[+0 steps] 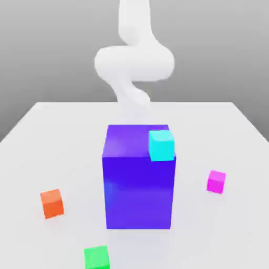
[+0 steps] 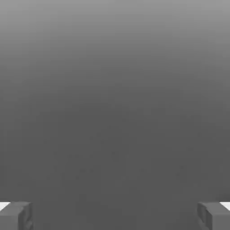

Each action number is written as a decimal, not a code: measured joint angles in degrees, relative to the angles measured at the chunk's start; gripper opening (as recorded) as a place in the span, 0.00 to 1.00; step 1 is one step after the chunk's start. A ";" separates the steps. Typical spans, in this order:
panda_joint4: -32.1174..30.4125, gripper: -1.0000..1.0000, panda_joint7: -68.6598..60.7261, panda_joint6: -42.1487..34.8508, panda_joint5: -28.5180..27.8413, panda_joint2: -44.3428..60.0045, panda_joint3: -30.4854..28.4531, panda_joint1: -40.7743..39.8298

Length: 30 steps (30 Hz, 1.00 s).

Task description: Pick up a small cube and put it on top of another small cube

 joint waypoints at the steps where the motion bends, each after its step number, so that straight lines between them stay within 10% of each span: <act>1: -1.38 0.50 -1.07 1.28 0.64 1.65 0.27 1.48; 21: -26.87 0.50 -16.65 25.00 7.10 31.83 13.11 26.06; 30: -31.69 0.50 -7.48 37.75 -10.12 47.92 11.21 32.43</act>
